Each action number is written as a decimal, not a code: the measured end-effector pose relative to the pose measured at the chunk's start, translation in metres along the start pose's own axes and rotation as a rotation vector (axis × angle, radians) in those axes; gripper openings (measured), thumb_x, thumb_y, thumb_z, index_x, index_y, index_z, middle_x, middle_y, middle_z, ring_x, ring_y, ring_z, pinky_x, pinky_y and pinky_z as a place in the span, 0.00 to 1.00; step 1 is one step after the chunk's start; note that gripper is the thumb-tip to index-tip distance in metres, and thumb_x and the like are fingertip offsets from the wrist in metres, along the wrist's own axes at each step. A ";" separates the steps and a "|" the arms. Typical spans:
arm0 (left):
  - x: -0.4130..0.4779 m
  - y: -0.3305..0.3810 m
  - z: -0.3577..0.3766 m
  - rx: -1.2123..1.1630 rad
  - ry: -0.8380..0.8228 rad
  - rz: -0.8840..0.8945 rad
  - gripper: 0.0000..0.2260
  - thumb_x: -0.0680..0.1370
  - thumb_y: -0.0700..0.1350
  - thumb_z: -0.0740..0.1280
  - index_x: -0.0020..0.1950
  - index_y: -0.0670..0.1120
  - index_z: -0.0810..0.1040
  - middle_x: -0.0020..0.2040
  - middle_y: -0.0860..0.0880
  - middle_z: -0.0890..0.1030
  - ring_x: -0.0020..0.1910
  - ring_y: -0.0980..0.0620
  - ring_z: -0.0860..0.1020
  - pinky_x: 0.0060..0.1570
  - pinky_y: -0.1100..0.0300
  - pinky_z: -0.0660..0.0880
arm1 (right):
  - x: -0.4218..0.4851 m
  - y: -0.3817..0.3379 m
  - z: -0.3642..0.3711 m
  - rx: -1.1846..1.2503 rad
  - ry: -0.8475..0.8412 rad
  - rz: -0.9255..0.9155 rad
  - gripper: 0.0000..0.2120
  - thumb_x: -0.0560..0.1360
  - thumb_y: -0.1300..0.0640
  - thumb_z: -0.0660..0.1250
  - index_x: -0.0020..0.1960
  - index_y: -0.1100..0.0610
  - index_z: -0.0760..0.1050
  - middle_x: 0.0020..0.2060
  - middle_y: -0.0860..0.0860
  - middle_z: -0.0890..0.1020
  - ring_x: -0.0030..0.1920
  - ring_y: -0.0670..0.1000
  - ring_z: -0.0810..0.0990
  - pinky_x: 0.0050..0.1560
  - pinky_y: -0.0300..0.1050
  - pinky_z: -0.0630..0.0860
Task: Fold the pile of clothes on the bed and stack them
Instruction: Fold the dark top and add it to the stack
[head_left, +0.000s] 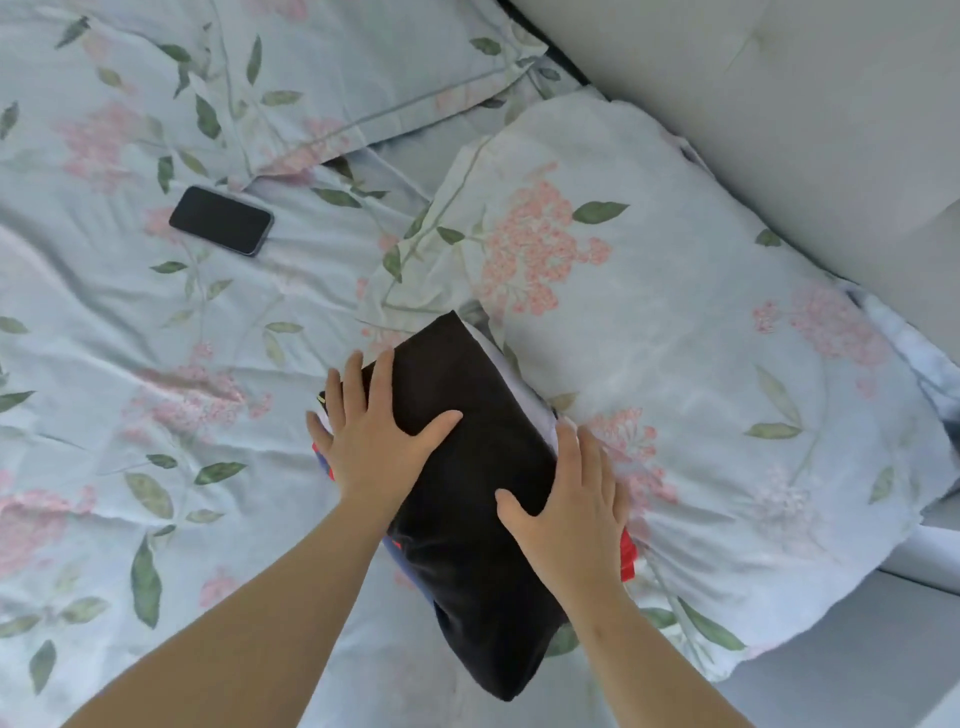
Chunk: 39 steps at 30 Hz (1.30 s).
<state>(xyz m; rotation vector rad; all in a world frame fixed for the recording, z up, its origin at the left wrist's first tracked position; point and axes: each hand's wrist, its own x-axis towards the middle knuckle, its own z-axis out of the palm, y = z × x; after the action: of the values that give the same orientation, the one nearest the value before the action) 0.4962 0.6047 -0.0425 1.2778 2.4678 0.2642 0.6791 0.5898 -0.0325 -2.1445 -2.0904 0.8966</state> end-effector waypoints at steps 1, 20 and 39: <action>-0.007 -0.002 0.002 -0.112 0.038 -0.097 0.44 0.64 0.73 0.60 0.75 0.59 0.50 0.77 0.52 0.50 0.76 0.48 0.48 0.71 0.41 0.47 | 0.008 -0.005 0.002 -0.008 -0.051 -0.017 0.45 0.68 0.30 0.61 0.75 0.48 0.46 0.76 0.51 0.54 0.76 0.55 0.53 0.73 0.56 0.52; -0.047 -0.063 0.044 -1.193 -0.349 -0.734 0.38 0.64 0.59 0.71 0.70 0.61 0.58 0.67 0.56 0.70 0.66 0.49 0.70 0.67 0.46 0.68 | 0.086 0.013 0.027 -0.068 -0.370 0.075 0.56 0.53 0.22 0.60 0.74 0.48 0.54 0.72 0.56 0.60 0.73 0.61 0.57 0.71 0.59 0.53; -0.045 -0.067 0.057 -1.328 -0.417 -0.803 0.37 0.58 0.62 0.73 0.64 0.54 0.68 0.56 0.53 0.79 0.52 0.52 0.79 0.39 0.62 0.77 | 0.091 0.019 0.029 0.433 -0.626 0.206 0.35 0.58 0.35 0.75 0.58 0.48 0.68 0.49 0.39 0.75 0.48 0.42 0.76 0.44 0.37 0.72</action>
<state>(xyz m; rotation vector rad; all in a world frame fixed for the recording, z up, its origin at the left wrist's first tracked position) 0.4923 0.5296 -0.1062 -0.2012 1.5822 1.0168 0.6791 0.6612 -0.0987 -2.0258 -1.6257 2.0410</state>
